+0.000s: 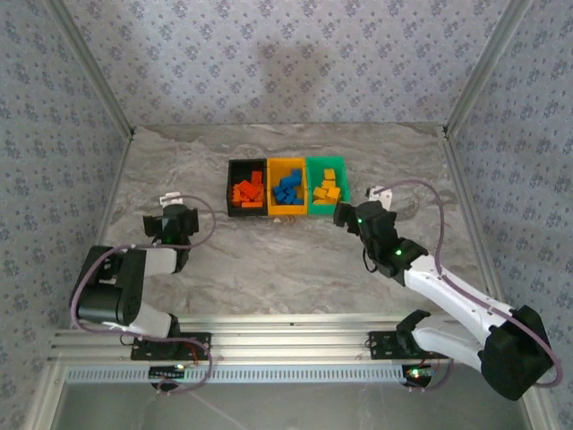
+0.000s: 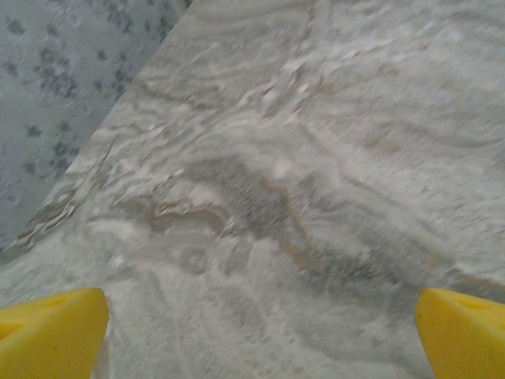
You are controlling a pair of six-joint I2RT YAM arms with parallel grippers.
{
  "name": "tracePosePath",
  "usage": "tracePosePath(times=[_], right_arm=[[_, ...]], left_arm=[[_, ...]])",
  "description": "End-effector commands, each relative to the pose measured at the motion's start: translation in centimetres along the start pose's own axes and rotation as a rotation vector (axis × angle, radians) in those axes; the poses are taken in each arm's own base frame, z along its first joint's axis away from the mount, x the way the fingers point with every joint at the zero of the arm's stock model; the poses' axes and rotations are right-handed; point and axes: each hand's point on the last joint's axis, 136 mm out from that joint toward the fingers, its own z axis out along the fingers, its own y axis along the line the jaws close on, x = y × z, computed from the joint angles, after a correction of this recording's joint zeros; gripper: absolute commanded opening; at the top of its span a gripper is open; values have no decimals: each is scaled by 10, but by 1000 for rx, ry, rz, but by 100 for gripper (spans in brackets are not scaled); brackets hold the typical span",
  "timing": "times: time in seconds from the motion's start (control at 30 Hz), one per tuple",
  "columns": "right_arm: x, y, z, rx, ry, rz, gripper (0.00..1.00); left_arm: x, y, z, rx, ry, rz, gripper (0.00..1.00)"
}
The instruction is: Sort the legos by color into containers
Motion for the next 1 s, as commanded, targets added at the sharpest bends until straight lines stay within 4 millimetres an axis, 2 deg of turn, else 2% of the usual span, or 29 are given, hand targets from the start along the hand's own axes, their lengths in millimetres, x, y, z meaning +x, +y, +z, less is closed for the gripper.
tracePosePath(times=[0.0, 0.1, 0.13, 0.2, 0.23, 0.3, 0.33, 0.47, 0.63, 0.7, 0.9, 0.97], right_arm=[[-21, -1, -2, -70, -99, 7, 100], [-28, 6, -2, -140, -183, -104, 100], [-28, 4, -2, -131, -192, -121, 100], [-32, -1, -2, -108, -202, -164, 100], [-33, -6, -1, -84, -201, -186, 100], [-36, -22, 3, -18, -191, -200, 100], [-40, -31, 6, 17, -204, -219, 100], [-45, -76, 22, 167, -201, -256, 100], [-26, -108, 54, 232, -156, -299, 100], [-12, -121, 65, 241, -133, -293, 100], [5, -142, 98, 195, -113, -253, 100], [12, -139, 104, 150, -113, -260, 100]], left_arm=[[-32, -10, -7, 105, -151, -50, 100], [-21, -20, -3, 222, -156, -66, 100], [-25, -22, -3, 224, -202, -57, 100], [-20, -20, 5, 216, -94, -61, 100], [-24, -14, 10, 189, -119, -83, 100], [-18, 4, 13, 99, -68, -135, 100], [-19, 10, 13, 72, -96, -156, 100], [-18, 11, 13, 68, -86, -156, 100], [-19, 10, 13, 73, -87, -154, 100], [-19, 10, 13, 74, -85, -153, 100], [-19, 9, 13, 78, -85, -152, 100], [-19, 9, 13, 78, -84, -152, 99]])
